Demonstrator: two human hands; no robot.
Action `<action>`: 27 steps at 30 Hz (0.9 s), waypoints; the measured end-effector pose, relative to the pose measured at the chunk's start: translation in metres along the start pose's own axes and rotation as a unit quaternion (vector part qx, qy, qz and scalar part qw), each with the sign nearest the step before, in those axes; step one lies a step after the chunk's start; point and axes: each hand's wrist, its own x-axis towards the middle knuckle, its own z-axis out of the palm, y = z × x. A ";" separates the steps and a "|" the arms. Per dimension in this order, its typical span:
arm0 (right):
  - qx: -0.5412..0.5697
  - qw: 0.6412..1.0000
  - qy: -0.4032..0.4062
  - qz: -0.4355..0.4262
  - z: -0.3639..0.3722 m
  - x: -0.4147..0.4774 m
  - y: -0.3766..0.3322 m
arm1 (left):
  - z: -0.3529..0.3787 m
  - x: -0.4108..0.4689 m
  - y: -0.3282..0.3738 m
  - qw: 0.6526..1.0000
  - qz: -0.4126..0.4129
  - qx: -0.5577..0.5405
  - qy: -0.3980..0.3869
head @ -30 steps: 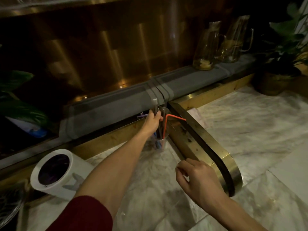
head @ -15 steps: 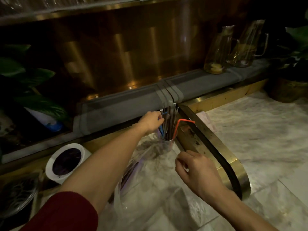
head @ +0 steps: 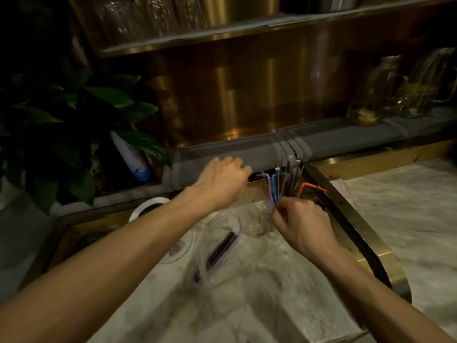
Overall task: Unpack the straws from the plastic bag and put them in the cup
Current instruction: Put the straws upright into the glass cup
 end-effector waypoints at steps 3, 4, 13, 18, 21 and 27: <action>-0.009 1.000 0.006 -0.002 0.001 0.006 -0.005 | -0.011 -0.027 0.009 0.999 0.012 0.003 0.032; -0.010 1.000 0.009 -0.004 0.001 0.007 -0.006 | -0.014 -0.036 0.012 0.999 0.016 -0.001 0.034; -0.081 0.992 0.052 -0.081 0.005 -0.001 -0.015 | -0.007 -0.079 0.048 0.995 -0.013 -0.097 0.009; -0.094 0.989 0.070 -0.086 0.005 -0.012 -0.015 | 0.047 -0.067 0.047 0.973 -0.129 -0.142 -0.132; -0.101 0.989 0.074 -0.082 0.005 -0.018 -0.012 | 0.075 -0.061 0.048 0.958 -0.158 -0.129 -0.201; -0.087 0.990 0.081 -0.073 0.005 -0.030 -0.008 | 0.121 -0.047 0.044 0.926 -0.179 -0.142 -0.299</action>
